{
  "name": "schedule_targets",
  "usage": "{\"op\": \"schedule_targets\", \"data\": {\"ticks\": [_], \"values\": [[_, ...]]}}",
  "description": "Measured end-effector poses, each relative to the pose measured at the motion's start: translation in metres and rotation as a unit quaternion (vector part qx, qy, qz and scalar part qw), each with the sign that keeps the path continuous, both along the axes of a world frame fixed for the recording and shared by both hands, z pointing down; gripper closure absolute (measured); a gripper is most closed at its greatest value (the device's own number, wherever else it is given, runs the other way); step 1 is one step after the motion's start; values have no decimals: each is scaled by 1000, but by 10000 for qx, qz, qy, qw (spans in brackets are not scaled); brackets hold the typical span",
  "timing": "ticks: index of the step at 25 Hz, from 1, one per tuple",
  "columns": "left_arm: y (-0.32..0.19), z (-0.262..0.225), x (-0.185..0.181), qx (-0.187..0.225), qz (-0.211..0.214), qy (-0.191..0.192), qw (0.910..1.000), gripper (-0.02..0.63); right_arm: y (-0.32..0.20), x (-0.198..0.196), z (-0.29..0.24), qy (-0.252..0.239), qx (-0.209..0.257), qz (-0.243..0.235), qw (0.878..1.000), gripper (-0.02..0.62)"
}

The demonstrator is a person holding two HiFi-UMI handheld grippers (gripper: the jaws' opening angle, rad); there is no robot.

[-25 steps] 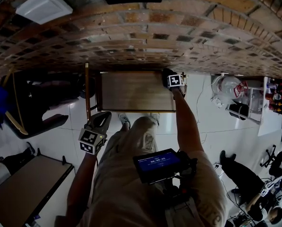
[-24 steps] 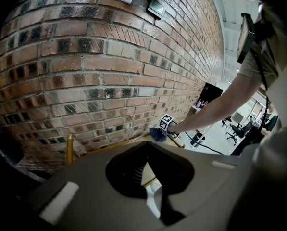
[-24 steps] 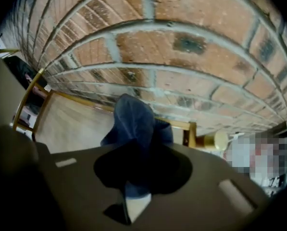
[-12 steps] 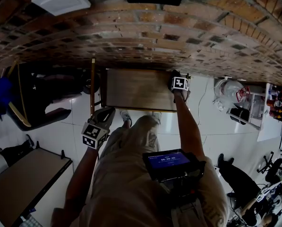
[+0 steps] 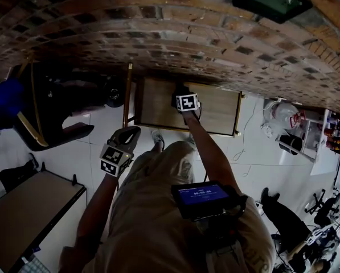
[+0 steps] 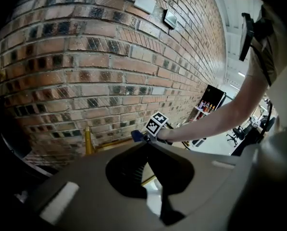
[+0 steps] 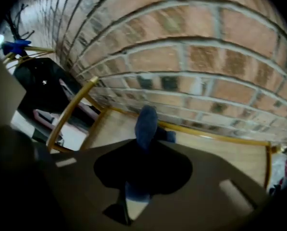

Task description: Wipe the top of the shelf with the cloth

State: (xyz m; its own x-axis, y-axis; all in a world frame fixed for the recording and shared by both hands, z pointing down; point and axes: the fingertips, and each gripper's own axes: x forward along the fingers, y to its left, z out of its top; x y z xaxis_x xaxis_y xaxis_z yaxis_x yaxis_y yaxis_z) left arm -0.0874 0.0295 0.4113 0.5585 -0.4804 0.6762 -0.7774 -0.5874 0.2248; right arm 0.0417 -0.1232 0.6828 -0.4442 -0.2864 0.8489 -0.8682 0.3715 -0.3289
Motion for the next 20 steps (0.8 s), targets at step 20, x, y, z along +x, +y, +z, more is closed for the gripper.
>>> {"op": "schedule_targets", "data": {"ticks": [20], "values": [[53,16,-136,-178,-722,93,9972,604,13,-216,62,-85,-575,-971,9936,522]]}}
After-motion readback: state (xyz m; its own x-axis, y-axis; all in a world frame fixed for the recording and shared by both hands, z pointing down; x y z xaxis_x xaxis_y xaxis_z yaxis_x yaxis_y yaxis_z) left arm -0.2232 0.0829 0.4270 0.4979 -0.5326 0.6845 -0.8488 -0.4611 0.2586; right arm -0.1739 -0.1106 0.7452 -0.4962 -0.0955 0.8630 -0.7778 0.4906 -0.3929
